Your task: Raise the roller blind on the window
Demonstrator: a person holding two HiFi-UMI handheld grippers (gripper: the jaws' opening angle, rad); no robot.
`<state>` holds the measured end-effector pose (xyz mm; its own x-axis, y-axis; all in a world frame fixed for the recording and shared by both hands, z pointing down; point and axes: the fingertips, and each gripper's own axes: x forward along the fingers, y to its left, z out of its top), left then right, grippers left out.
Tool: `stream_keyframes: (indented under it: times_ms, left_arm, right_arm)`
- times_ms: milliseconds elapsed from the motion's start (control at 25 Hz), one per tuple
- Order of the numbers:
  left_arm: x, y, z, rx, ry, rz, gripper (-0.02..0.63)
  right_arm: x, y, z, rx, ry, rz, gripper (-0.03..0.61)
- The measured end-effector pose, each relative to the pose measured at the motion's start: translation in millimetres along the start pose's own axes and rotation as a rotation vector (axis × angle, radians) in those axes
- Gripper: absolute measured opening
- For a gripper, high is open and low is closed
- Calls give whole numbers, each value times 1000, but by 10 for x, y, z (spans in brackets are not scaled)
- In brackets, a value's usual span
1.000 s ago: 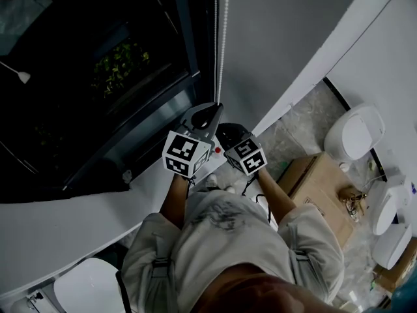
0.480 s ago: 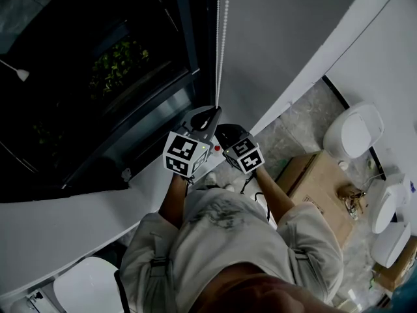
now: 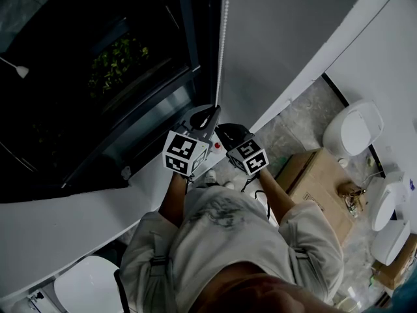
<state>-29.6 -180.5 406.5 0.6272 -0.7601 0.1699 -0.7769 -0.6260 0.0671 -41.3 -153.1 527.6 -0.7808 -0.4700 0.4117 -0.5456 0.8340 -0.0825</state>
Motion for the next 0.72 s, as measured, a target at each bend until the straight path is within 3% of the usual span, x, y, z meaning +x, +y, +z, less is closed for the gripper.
stream_keyframes:
  times_ms: [360, 720]
  left_arm:
    - [-22, 75, 1, -1, -3, 11, 11]
    - [-3, 96, 4, 4, -3, 10, 11]
  right_arm:
    - [-421, -120, 715, -13, -160, -30, 57]
    - [-839, -63, 1913, -113, -377, -20, 86]
